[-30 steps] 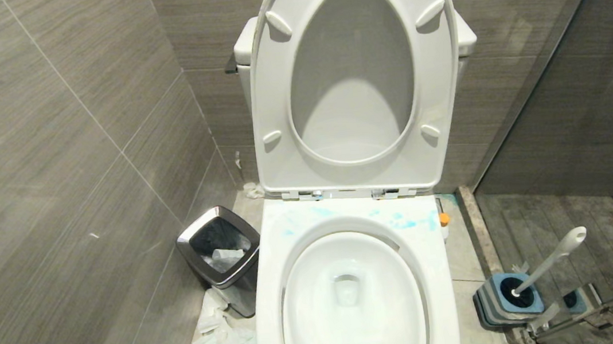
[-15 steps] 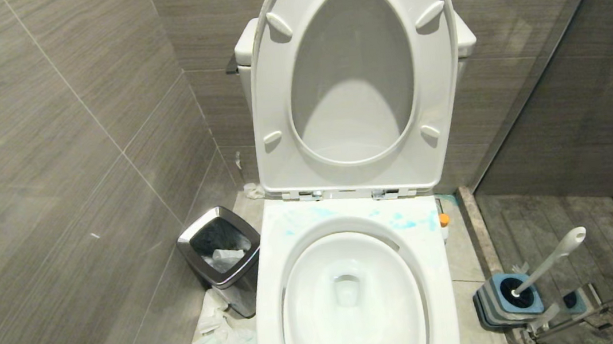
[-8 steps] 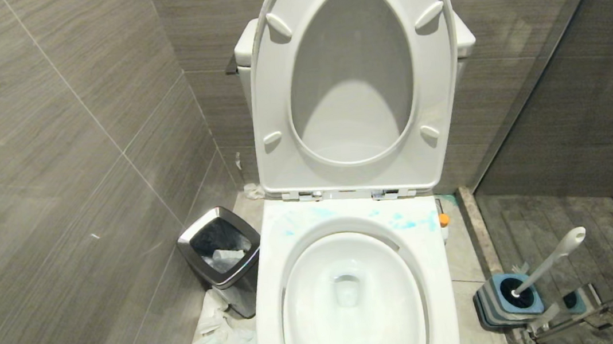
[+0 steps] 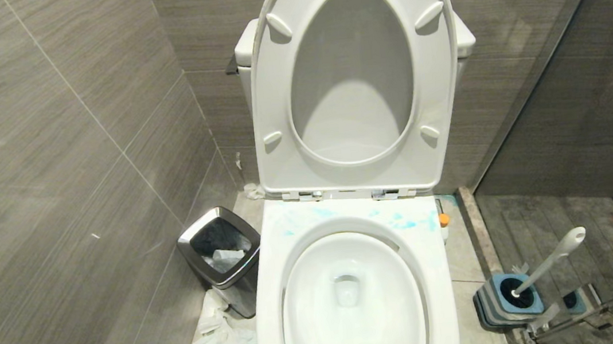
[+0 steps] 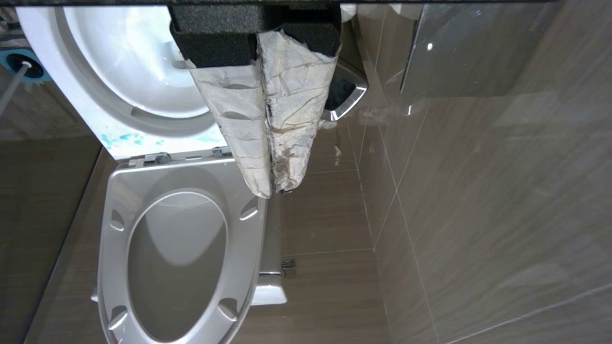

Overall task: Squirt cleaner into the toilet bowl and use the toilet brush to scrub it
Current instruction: Pour in the cleaning agent

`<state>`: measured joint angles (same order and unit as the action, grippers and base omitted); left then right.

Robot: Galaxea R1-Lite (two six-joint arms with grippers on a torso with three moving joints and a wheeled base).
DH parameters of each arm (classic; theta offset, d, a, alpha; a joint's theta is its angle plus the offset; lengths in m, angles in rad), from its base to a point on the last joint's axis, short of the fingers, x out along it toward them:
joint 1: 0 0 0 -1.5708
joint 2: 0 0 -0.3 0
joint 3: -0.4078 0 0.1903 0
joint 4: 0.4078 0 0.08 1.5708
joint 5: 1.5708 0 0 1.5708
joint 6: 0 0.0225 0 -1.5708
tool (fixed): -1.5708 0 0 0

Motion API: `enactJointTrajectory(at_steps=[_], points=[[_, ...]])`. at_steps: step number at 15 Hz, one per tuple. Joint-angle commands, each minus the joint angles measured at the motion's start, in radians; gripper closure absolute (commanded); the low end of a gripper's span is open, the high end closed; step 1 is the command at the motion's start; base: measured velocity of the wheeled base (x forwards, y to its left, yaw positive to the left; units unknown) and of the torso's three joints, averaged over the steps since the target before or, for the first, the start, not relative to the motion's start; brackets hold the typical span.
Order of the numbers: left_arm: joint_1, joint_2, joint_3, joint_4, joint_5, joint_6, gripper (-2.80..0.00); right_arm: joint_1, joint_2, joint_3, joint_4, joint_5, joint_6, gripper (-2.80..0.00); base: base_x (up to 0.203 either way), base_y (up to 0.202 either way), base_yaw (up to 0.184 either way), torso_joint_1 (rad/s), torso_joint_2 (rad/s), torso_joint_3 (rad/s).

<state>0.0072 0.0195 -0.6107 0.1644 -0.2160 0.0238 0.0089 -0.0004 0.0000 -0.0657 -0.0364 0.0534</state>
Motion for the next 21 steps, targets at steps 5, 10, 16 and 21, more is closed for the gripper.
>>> enactJointTrajectory(at_steps=[5, 10, 16, 21], points=[[0.0, -0.02, 0.364, -0.241, 0.057, 0.027, 0.0, 0.0, 0.0, 0.025, -0.002, 0.0, 0.0, 0.0, 0.0, 0.0, 0.0, 0.0, 0.0, 0.0], [0.0, -0.02, 0.549, -0.348, 0.117, 0.045, 0.0, 0.0, 0.0, 0.025, 0.0, 0.0, 0.0, 0.0, 0.0, 0.0, 0.0, 0.0, 0.0, 0.0], [0.0, -0.02, 0.612, -0.263, 0.17, 0.06, 0.0, 0.0, 0.0, 0.025, 0.0, 0.0, 0.0, 0.0, 0.0, 0.0, 0.0, 0.0, 0.0, 0.0], [0.0, -0.02, 0.612, -0.157, 0.17, 0.062, 0.0, 0.0, 0.0, 0.025, 0.0, 0.001, 0.0, 0.0, 0.0, 0.0, 0.0, 0.0, 0.0, 0.0]])
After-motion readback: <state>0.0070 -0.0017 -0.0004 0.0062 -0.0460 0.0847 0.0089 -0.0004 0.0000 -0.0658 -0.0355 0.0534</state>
